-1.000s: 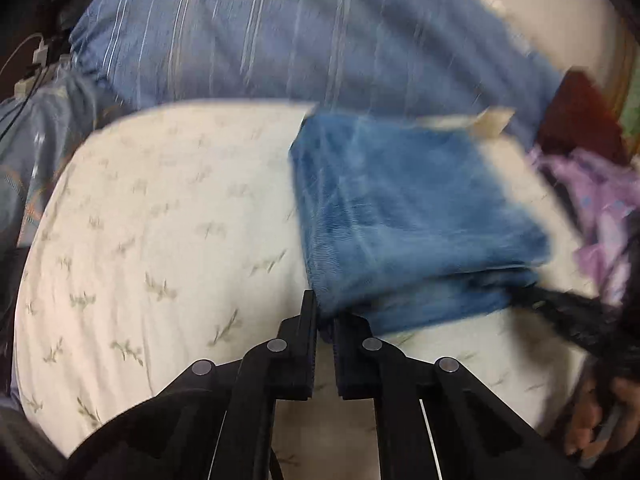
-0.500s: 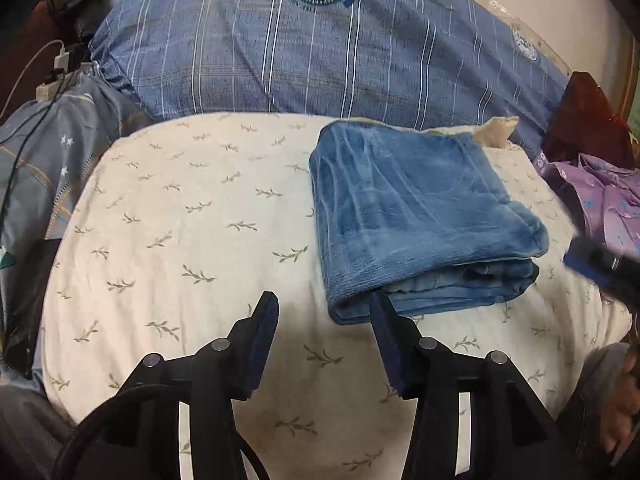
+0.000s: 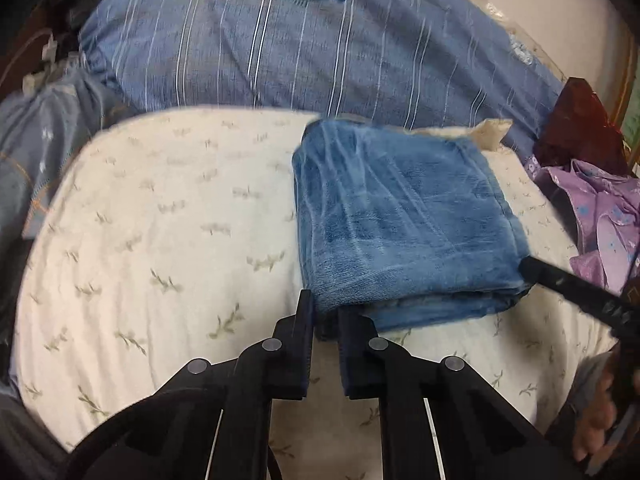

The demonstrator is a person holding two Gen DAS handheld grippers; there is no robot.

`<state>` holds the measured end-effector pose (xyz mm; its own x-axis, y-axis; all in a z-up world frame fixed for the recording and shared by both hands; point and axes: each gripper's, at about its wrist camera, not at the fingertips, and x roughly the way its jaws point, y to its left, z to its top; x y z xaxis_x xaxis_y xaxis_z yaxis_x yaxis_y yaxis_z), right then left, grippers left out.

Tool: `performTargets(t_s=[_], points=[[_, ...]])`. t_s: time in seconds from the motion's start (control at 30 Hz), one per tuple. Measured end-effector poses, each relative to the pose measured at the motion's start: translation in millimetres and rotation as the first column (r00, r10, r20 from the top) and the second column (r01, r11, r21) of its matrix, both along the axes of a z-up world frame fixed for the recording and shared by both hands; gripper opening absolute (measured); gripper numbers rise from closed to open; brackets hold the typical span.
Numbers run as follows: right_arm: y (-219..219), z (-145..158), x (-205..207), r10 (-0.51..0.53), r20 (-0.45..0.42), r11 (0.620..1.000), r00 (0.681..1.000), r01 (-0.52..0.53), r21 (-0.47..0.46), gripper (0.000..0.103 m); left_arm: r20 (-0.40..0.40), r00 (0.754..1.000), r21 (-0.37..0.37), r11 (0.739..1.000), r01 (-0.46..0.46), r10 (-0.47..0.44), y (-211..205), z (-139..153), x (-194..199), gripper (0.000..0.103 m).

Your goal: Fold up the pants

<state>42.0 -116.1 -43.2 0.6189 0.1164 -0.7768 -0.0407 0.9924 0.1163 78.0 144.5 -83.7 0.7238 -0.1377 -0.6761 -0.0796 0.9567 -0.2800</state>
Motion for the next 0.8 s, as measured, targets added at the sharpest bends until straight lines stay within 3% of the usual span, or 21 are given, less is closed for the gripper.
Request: performTargets(t_s=[0.1,0.2,0.23,0.27,0.3,0.33,0.5,0.7,0.8], points=[[3,-1,-2,0.013,0.002,1.000,1.000,-0.013,0.005,0.010,-0.006,1.000,0.004,1.000,-0.006,0.006,3,3,-4,0.012],[0,11,-10,0.007,0.050,0.998,0.999,-0.010,0.060,0.021,0.010,1.000,0.041,0.999,-0.022,0.021,0,12,-15,0.041],[-3,13,-14,0.002,0.053,0.996,0.999,-0.007,0.084,0.038,0.020,0.999,0.066,0.997,-0.038,0.036,-2,15,-19,0.050],[-6,14,-18,-0.006,0.056,0.995,0.998,0.000,0.098,0.048,0.030,0.999,0.079,0.996,-0.046,0.043,-5,18,-24,0.053],[-8,16,-23,-0.019,0.063,0.994,0.998,0.012,0.108,0.067,0.040,0.998,0.087,0.995,-0.046,0.043,-7,21,-30,0.054],[-8,17,-28,-0.029,0.069,0.993,0.997,0.021,0.112,0.076,0.039,0.998,0.097,0.994,-0.046,0.042,-12,23,-36,0.057],[-4,15,-49,-0.064,0.033,0.993,0.997,0.060,0.104,0.077,0.000,0.998,0.117,0.991,-0.059,0.059,-26,33,-61,0.064],[-5,27,-66,-0.119,0.003,0.986,0.993,0.118,0.118,0.078,0.074,0.990,0.207,0.970,-0.130,0.117,-44,63,-96,0.070],[-4,35,-74,-0.144,0.001,0.985,0.990,0.143,0.098,0.079,0.092,0.987,0.217,0.965,-0.150,0.132,-49,75,-108,0.071]])
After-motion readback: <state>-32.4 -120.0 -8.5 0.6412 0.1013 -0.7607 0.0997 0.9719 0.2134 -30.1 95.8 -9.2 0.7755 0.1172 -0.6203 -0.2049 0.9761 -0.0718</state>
